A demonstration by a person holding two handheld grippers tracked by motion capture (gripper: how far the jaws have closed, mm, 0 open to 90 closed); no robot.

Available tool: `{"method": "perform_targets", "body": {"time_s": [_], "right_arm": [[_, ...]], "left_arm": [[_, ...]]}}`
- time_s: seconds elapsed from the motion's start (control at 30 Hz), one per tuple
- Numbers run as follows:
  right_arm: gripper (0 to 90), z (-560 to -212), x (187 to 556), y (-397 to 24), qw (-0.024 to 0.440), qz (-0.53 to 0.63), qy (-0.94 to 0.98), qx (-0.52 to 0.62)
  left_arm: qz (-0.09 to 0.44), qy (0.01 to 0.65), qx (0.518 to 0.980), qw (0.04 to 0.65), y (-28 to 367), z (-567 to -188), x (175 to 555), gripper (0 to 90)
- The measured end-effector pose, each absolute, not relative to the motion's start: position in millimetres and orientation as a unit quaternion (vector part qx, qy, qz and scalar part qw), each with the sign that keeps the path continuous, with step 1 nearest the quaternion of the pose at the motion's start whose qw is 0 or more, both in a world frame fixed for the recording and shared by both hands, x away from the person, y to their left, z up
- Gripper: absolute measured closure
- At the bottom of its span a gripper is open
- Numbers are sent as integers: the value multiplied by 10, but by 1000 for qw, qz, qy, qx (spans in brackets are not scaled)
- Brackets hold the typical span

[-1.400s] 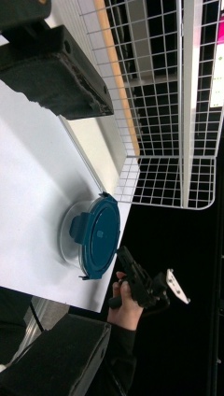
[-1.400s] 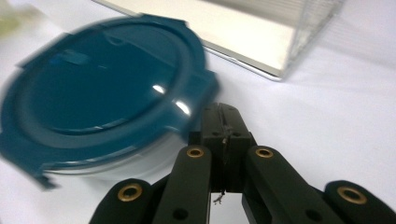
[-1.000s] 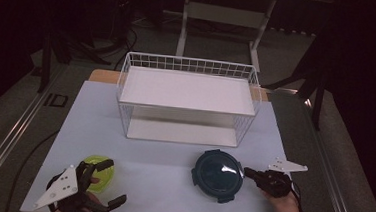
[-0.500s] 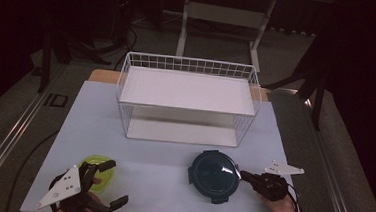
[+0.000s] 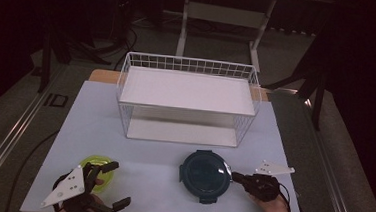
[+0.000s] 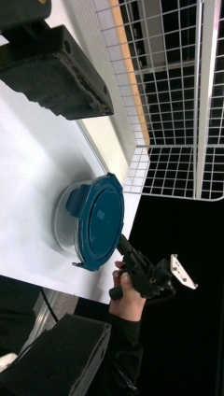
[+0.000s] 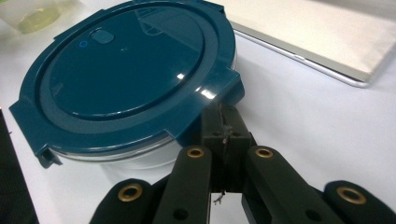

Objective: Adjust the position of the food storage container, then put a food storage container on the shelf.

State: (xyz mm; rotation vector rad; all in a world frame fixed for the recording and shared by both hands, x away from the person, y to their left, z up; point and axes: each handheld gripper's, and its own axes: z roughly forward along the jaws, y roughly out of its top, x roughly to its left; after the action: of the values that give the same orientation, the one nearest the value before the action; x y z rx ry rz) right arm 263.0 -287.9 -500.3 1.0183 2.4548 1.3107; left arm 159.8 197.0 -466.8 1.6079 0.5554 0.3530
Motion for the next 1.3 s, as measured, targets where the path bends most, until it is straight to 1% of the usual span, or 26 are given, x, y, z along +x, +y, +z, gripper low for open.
{"method": "perform_targets", "body": {"time_s": [0.13, 0.5, 0.73, 0.8, 0.83, 0.87, 0.9, 0.97, 1.03, 1.1, 1.13, 1.17, 1.2, 1.27, 1.3], "right_arm": [[900, -5011, 2642, -2812, 79, 445, 824, 341], [900, -5009, 2654, -2708, 75, 451, 822, 338], [891, -4865, 2585, -2737, 98, 461, 817, 332], [827, -4816, 2555, -2743, 105, 469, 813, 328], [827, -4816, 2555, -2743, 105, 469, 813, 328], [808, -4792, 2543, -2745, 107, 471, 812, 327], [671, -4748, 2520, -2745, 112, 478, 809, 323], [589, -4715, 2504, -2744, 109, 486, 805, 322], [449, -4670, 2484, -2742, 112, 497, 800, 317], [349, -4620, 2468, -2749, 111, 509, 793, 315], [261, -4596, 2462, -2752, 107, 516, 792, 309], [162, -4536, 2428, -2732, 118, 517, 795, 295], [162, -4536, 2428, -2732, 118, 517, 795, 295], [137, -4454, 2374, -2725, 136, 521, 792, 287], [140, -4423, 2358, -2723, 144, 522, 792, 283]], "left_arm": [[153, 244, 709, 644, 1959, -4673, 1601, 0], [152, 239, 712, 643, 1947, -4667, 1595, 0], [150, 239, 713, 642, 1930, -4667, 1591, 0], [151, 239, 715, 640, 1915, -4662, 1593, 0], [151, 239, 715, 640, 1915, -4662, 1593, 0], [148, 240, 716, 638, 1893, -4652, 1597, 0], [147, 240, 717, 638, 1882, -4648, 1598, 0], [145, 240, 718, 638, 1852, -4637, 1603, 0], [137, 238, 724, 633, 1800, -4615, 1624, 0], [133, 239, 726, 630, 1757, -4593, 1649, 0], [125, 241, 726, 632, 1731, -4577, 1664, 0], [121, 242, 727, 631, 1704, -4557, 1679, 0], [118, 244, 728, 630, 1676, -4529, 1691, 0], [111, 243, 729, 630, 1624, -4456, 1710, 0], [111, 241, 731, 629, 1598, -4413, 1716, 0]]}}
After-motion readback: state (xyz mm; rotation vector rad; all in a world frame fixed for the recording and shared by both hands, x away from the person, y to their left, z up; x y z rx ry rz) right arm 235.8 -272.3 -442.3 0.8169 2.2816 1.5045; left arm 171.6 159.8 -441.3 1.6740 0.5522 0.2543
